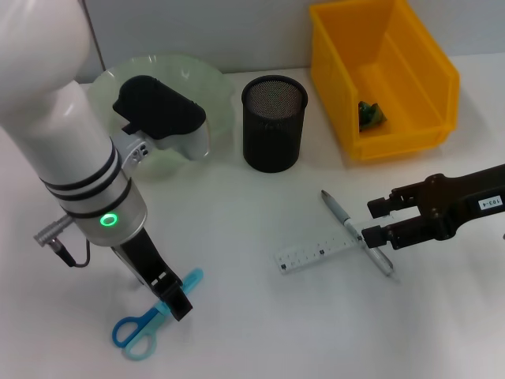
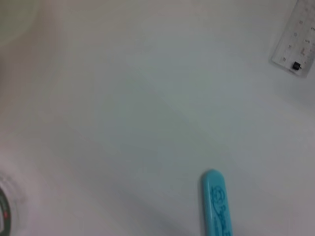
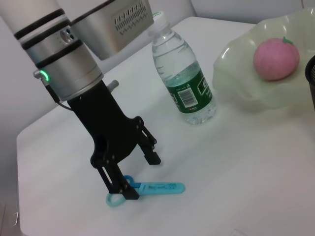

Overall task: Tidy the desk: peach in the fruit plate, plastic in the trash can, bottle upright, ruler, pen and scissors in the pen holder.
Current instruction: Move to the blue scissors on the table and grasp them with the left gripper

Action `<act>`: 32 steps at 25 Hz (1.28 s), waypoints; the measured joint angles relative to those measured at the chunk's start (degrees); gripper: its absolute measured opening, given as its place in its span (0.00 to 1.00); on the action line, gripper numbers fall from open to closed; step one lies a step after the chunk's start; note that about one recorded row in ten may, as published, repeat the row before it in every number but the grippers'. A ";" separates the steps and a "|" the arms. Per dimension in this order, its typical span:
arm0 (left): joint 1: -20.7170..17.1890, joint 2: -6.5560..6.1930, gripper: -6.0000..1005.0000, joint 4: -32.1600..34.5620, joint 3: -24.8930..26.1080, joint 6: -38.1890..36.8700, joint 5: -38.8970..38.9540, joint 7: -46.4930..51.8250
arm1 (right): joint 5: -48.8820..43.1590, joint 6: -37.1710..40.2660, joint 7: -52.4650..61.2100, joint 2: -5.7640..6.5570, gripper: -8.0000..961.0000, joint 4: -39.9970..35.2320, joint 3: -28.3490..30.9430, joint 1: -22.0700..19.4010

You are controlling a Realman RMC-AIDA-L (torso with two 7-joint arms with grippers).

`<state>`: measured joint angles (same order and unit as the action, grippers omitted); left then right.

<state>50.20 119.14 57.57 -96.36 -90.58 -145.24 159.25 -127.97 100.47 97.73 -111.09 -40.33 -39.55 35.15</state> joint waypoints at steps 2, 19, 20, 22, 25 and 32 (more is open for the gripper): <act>-0.01 -0.28 0.80 0.12 2.46 -0.27 -0.63 -1.24 | 0.00 -0.02 0.00 0.00 0.76 -0.01 0.00 -0.03; 1.74 -0.50 0.80 0.02 5.39 -1.99 -0.77 -3.36 | 0.00 -0.01 0.00 0.00 0.76 0.08 0.04 0.07; 1.74 -0.50 0.80 0.02 5.39 -1.99 -0.77 -3.36 | 0.00 -0.01 0.00 0.00 0.76 0.08 0.04 0.07; 1.80 -0.50 0.80 0.02 5.43 -2.02 -0.77 -3.42 | 0.00 -0.01 0.00 0.00 0.76 0.08 0.02 0.14; 1.85 -0.49 0.80 0.00 6.39 -2.15 -1.20 -3.75 | 0.00 -0.01 0.00 0.00 0.76 0.08 0.00 0.24; 1.85 -0.55 0.80 -0.09 10.59 -2.51 -4.56 -5.80 | 0.00 -0.01 0.01 0.00 0.76 0.08 0.00 0.35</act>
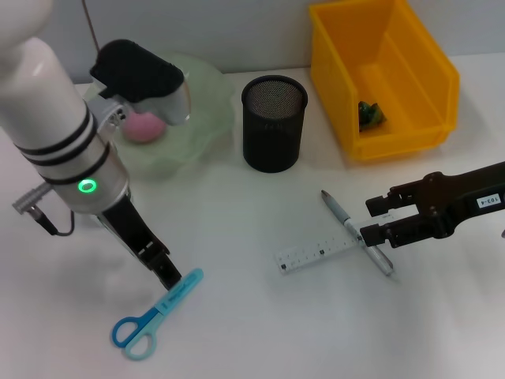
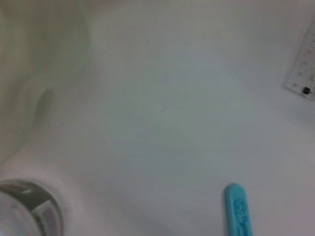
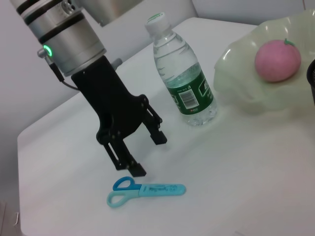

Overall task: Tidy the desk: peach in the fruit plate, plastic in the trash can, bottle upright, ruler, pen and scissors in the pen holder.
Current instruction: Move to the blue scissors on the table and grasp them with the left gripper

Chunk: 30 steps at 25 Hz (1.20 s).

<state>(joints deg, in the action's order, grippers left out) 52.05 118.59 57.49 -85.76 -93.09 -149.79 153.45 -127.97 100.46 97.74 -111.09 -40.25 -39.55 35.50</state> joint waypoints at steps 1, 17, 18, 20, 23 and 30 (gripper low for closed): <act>0.00 -0.04 0.80 -0.02 1.01 -0.20 -0.41 -0.47 | 0.00 0.00 0.00 0.00 0.76 0.00 0.00 0.00; -0.63 -0.20 0.79 -0.10 8.62 -2.68 -3.72 -6.25 | 0.00 0.00 0.55 0.00 0.76 0.00 0.00 -0.26; -0.63 -0.17 0.79 -0.10 9.18 -3.05 -3.65 -6.77 | 0.00 0.00 0.57 0.00 0.76 0.00 0.00 -0.24; -0.64 -0.14 0.79 -0.09 9.55 -3.37 -3.61 -7.29 | 0.00 0.00 0.59 0.00 0.76 0.00 0.00 -0.23; -0.64 -0.13 0.79 -0.06 9.69 -3.52 -3.55 -7.51 | 0.00 0.00 0.65 0.00 0.76 0.01 0.02 -0.22; -0.64 -0.18 0.79 -0.01 17.44 -5.72 -1.00 -14.53 | 0.00 -0.01 0.86 0.00 0.76 0.09 0.20 -0.12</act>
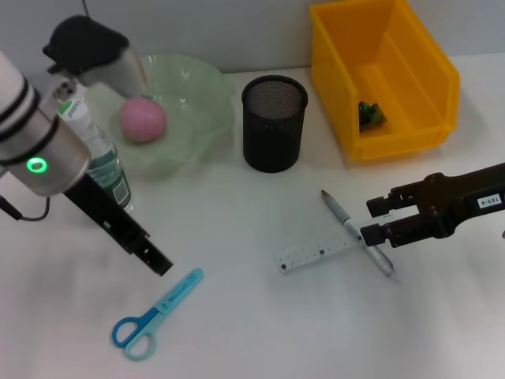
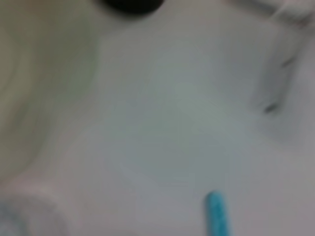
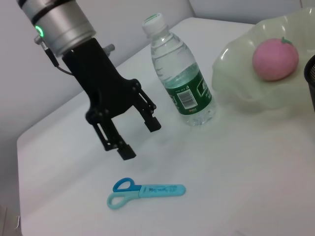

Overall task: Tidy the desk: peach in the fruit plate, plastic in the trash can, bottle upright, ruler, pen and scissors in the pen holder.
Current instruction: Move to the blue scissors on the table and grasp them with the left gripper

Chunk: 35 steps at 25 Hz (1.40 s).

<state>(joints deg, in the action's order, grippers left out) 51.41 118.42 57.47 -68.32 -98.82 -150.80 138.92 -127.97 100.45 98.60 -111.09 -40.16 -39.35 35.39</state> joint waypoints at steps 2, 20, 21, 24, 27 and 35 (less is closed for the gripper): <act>-0.06 -0.31 0.79 -1.33 8.14 -2.93 4.29 -8.00 | 0.00 0.00 0.16 0.00 0.76 0.00 0.16 0.01; -7.56 -4.03 0.79 -12.45 29.44 -4.66 21.83 -42.15 | 0.34 0.00 1.12 0.10 0.76 -0.34 0.47 0.21; -7.83 -4.05 0.79 -12.32 29.44 -4.79 22.93 -43.38 | 0.37 0.00 1.15 0.13 0.76 -0.35 0.55 0.21; -8.05 -4.14 0.79 -12.03 29.47 -5.15 24.81 -45.20 | 0.42 0.00 1.57 0.15 0.76 -0.42 0.93 0.21; -7.51 -4.69 0.76 -11.76 29.47 -5.55 26.43 -46.66 | 0.44 0.05 2.27 0.17 0.76 -0.44 1.13 0.21; -5.93 -4.98 0.74 -6.98 29.22 -5.80 28.61 -48.78 | 0.52 0.44 3.52 0.51 0.76 -0.44 2.17 0.08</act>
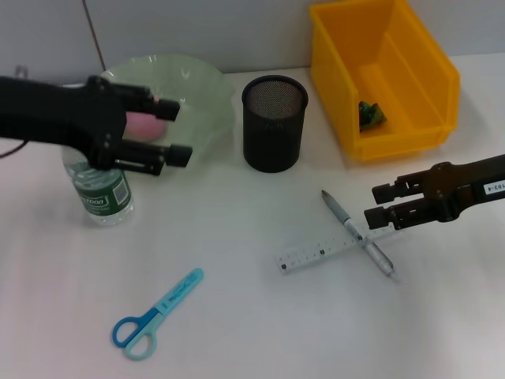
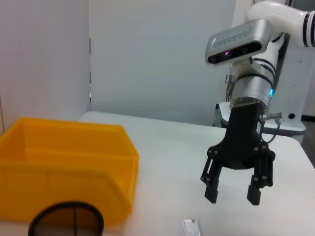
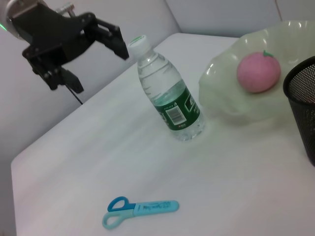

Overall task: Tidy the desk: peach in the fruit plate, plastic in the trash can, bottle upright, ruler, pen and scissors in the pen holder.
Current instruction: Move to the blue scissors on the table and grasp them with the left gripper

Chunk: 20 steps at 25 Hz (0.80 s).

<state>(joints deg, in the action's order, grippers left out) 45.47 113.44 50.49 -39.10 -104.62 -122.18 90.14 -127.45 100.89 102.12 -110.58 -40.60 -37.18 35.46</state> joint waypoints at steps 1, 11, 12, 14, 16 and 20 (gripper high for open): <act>0.59 -0.13 0.74 0.17 -0.30 -0.02 0.07 -0.03 | 0.01 0.06 0.21 0.03 0.76 0.00 0.01 0.00; 1.83 0.56 0.74 2.08 -3.39 0.11 0.05 3.36 | 0.02 -0.02 1.00 0.27 0.76 -0.37 0.10 0.15; 1.80 0.97 0.74 2.12 -3.71 -0.03 -0.05 4.10 | 0.01 -0.02 0.78 0.33 0.76 -0.69 0.18 0.14; 1.67 1.82 0.74 2.72 -4.83 -0.07 -0.59 5.52 | 0.03 0.00 0.61 0.34 0.76 -0.86 0.23 0.15; 1.53 2.68 0.74 4.51 -7.84 0.32 -1.55 8.87 | 0.07 -0.08 0.25 0.34 0.76 -1.11 0.37 0.14; 2.36 4.11 0.74 9.71 -14.01 1.62 -5.31 17.26 | 0.10 -0.29 -0.70 0.34 0.76 -1.51 0.43 0.21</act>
<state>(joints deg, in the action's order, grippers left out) 47.83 117.55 60.20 -53.11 -102.99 -127.50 107.40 -127.35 100.60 101.42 -110.25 -42.11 -36.75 35.68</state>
